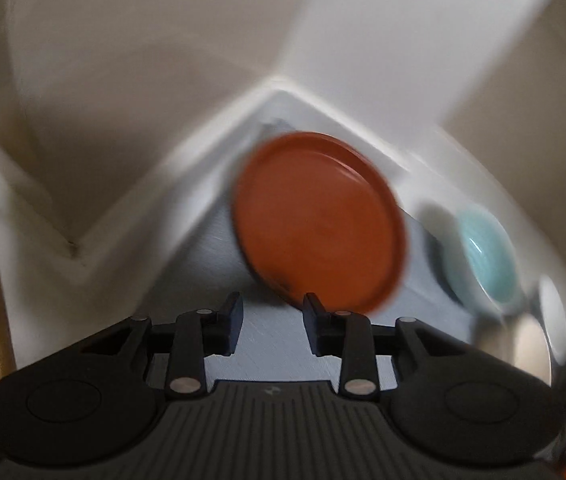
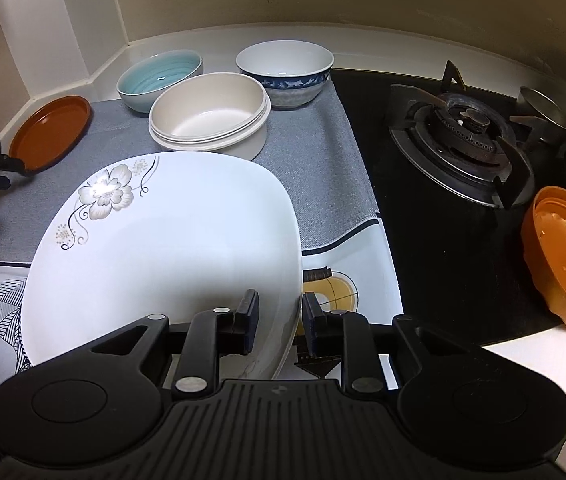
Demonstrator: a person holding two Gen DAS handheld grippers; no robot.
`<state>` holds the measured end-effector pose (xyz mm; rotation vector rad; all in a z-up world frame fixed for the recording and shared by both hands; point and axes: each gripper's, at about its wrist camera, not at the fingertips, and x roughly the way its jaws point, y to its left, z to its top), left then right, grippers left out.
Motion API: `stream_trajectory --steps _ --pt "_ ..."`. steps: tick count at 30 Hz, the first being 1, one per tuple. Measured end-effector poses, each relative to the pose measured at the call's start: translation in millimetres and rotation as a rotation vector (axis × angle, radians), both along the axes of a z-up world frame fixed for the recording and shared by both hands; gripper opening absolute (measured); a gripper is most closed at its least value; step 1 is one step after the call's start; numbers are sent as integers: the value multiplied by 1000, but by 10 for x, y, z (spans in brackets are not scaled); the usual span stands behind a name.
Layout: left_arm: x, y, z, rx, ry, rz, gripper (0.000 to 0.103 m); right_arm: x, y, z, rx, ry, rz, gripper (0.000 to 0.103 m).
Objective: Organize plates and bowls
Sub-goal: 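Move the left gripper to the rim of the brown plate, then close the left gripper on the brown plate rim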
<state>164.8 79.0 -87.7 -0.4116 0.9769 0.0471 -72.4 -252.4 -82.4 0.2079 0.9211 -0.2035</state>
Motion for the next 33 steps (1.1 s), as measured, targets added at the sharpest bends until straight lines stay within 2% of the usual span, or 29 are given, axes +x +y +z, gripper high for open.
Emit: stream_trajectory --steps 2,5,8,12,17,22,27,33 --pt "81 61 -48 -34 5 39 37 -10 7 14 -1 -2 0 26" --pt "142 62 -83 -37 -16 40 36 -25 28 33 -4 -6 3 26" --pt "160 10 -94 -23 -16 14 16 -28 28 40 -3 -6 1 26" --pt "23 -6 -61 12 -15 -62 11 -29 43 51 -9 -9 4 26" --pt "-366 6 -5 102 -14 -183 9 -14 84 86 -38 -27 4 26" --pt "-655 122 -37 124 -6 -194 10 30 110 111 -43 -40 9 26" --pt "-665 76 -103 118 1 -194 11 90 191 136 -46 -43 38 26" --pt "-611 -56 -113 156 -15 -231 11 89 292 183 -39 -62 75 26"
